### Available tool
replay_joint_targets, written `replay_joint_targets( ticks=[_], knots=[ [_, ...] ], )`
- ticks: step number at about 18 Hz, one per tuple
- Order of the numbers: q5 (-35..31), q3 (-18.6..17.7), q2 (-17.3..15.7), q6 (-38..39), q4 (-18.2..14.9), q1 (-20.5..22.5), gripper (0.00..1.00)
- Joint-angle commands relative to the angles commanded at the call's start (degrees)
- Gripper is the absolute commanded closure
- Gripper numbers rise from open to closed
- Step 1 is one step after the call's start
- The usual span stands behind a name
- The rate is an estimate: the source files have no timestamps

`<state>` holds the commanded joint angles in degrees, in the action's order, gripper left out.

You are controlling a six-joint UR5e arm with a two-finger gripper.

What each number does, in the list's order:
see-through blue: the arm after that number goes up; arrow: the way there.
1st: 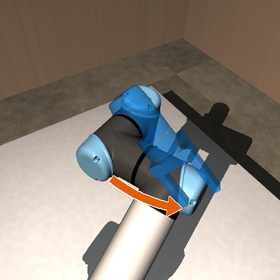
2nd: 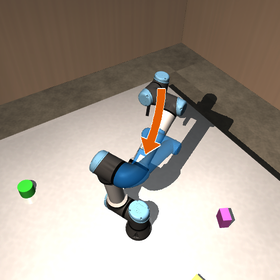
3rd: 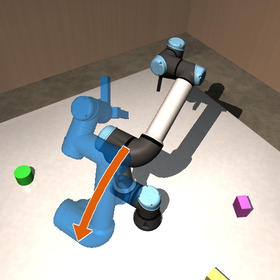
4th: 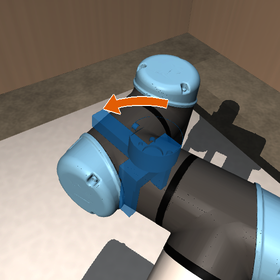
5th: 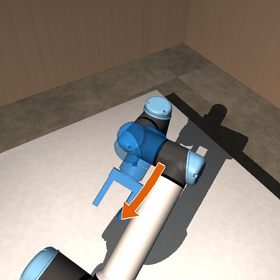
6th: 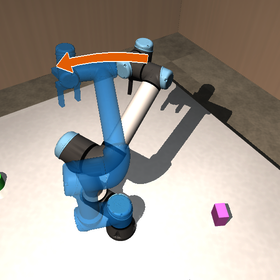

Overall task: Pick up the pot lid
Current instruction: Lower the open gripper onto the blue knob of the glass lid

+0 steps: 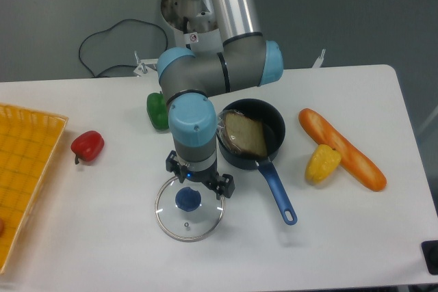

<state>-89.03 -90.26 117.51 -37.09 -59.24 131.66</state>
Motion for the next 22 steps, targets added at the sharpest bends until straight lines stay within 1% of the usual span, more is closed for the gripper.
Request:
replay_joint_targets(
  ticks=[4,6,22],
  knots=[
    [0.09,0.00,1.32,2.37,0.09,-0.18,0.00],
    [0.18,0.00,1.76,2.81,0.96,-0.53,0.00],
    [0.00,0.17,2.99,2.82,1.41,-1.58,0.00]
  ],
)
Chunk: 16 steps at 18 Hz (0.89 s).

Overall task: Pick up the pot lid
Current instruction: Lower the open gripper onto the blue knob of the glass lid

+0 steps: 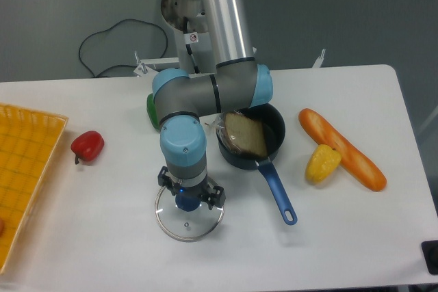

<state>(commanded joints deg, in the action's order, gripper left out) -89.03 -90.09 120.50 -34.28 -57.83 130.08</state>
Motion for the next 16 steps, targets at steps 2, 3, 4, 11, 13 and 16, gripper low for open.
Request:
replay_joint_targets(
  ticks=[2,3,4,11,13,16],
  knots=[
    [0.00,0.00,0.26,-0.09,0.00,-0.09,0.00],
    [0.00,0.00,0.26,0.00,0.00,-0.09,0.00],
    [0.00,0.17,0.35,-0.09,0.00,-0.09,0.00],
    [-0.09,0.18,0.61,-0.09,0.00,-0.18,0.00],
    [-0.17,0.18,0.88,-0.09,0.00,-0.35,0.00],
    [-0.26,0.18,0.97,-0.17,0.09,-0.53,0.00]
  ],
)
